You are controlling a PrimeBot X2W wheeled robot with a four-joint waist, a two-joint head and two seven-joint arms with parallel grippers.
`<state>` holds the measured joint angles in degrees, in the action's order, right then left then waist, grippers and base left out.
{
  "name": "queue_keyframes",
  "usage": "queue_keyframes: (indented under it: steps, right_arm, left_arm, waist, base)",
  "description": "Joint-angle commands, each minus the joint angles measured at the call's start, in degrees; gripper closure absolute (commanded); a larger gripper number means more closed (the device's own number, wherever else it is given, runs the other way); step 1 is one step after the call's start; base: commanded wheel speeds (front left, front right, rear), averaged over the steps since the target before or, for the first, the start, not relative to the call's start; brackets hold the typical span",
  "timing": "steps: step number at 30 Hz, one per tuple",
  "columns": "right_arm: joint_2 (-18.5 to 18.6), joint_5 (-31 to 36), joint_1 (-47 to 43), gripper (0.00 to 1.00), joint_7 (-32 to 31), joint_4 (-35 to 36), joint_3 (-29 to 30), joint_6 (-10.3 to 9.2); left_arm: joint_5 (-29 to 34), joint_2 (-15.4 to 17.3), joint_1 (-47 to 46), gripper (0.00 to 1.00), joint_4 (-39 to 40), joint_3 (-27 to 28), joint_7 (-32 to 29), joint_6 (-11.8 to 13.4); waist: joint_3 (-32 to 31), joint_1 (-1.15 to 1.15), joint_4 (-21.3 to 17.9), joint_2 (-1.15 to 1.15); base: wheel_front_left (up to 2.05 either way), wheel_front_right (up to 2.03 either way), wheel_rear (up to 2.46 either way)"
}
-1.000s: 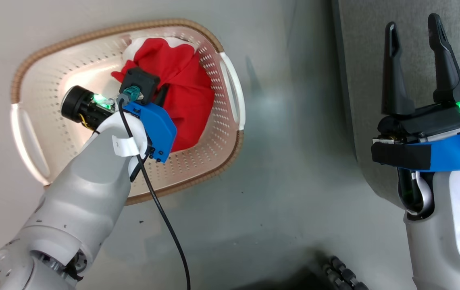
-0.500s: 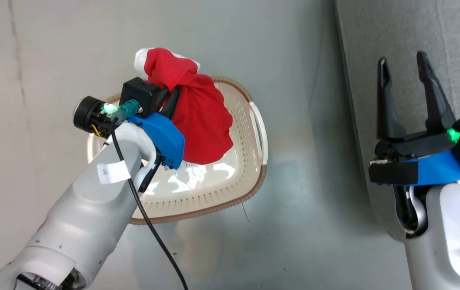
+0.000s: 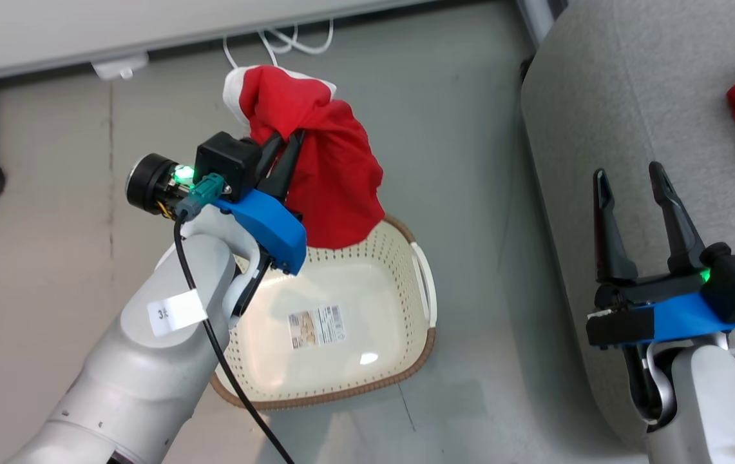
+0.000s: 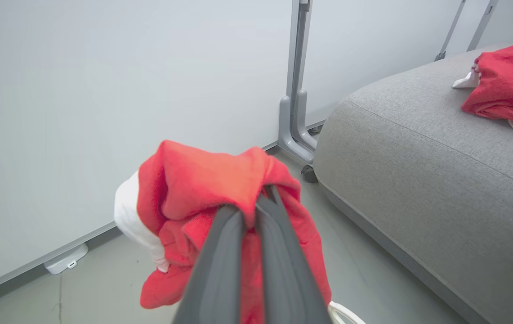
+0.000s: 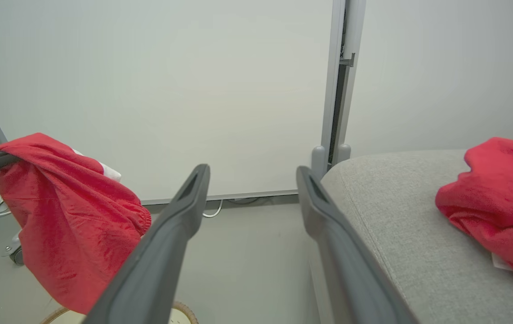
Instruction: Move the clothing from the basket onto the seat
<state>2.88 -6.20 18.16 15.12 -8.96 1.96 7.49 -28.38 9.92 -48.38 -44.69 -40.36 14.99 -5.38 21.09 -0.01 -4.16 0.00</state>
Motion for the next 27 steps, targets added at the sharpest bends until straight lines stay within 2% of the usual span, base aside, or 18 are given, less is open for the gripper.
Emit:
queue_keyframes:
  steps: [1,15,27]
  right_arm:
    - [0.0,-0.4,-0.9,0.0,0.0,-0.1,0.0,0.01]
    - [0.0,-1.1,-7.9,0.0,0.0,-2.6,0.2,0.01]
    - [0.0,-1.0,-10.2,0.0,0.0,-2.3,-0.6,0.01]
  left_arm:
    - [0.5,-0.2,0.9,1.0,0.5,0.4,0.3,-0.2]
    - [4.5,-1.8,4.7,1.0,5.1,2.4,0.3,-1.4]
    - [4.8,-2.5,6.5,1.0,5.9,2.1,0.3,-1.9]
  waist:
    - [-2.6,0.01,0.1,0.0]
    - [-13.2,0.01,0.3,0.0]
    - [-16.8,0.01,1.0,0.0]
  base:
    - [0.0,0.0,0.0]
    - [0.0,0.0,0.0]
    - [0.0,0.0,0.0]
